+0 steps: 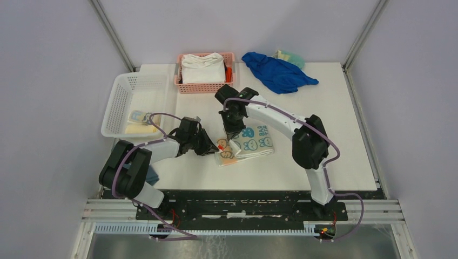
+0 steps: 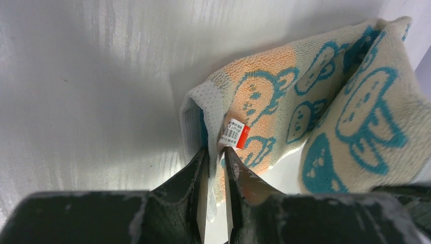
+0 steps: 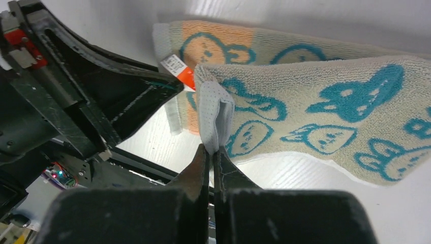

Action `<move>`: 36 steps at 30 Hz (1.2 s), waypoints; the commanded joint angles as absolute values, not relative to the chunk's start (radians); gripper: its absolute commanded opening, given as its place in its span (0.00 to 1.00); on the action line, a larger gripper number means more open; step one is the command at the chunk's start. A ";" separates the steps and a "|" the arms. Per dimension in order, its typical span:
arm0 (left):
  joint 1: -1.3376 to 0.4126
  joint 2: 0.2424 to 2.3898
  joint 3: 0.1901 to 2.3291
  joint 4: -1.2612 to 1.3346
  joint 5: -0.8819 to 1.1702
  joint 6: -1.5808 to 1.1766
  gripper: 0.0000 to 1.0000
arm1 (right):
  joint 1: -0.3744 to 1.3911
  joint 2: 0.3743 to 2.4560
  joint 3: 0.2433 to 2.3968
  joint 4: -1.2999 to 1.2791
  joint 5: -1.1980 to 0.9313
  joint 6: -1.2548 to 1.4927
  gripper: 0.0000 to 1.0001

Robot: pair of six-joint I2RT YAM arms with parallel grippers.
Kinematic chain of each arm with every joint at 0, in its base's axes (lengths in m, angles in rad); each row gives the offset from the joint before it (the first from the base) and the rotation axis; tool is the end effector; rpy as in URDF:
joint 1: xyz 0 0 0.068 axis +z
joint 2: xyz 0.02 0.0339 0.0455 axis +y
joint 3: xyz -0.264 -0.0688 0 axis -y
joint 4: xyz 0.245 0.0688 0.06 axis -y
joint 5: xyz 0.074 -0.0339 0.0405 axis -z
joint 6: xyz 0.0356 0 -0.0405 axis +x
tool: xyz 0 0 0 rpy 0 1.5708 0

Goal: Roll the towels
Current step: Fold the towel at the center of the board.

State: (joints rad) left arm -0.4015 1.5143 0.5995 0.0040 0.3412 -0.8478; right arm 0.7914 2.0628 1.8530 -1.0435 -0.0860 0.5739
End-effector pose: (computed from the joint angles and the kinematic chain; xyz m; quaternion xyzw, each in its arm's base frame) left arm 0.2420 -0.1157 0.1346 -0.1527 0.9214 -0.3170 0.1651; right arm 0.3008 0.3087 0.2498 -0.1138 0.9799 0.1326 0.0958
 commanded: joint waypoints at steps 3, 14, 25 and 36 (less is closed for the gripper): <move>-0.413 1.509 0.592 0.047 0.323 -0.888 0.23 | 0.843 2.117 1.959 -1.083 -0.077 0.608 0.01; -0.415 1.487 0.583 0.043 0.301 -0.895 0.23 | 0.857 2.184 1.943 -1.016 -0.049 0.655 0.02; -0.419 1.485 0.574 0.046 0.286 -0.904 0.23 | 0.859 2.221 1.922 -0.922 -0.070 0.659 0.12; -0.419 1.457 0.582 -0.013 0.229 -0.878 0.23 | 0.853 1.967 1.736 -0.856 -0.104 0.518 0.45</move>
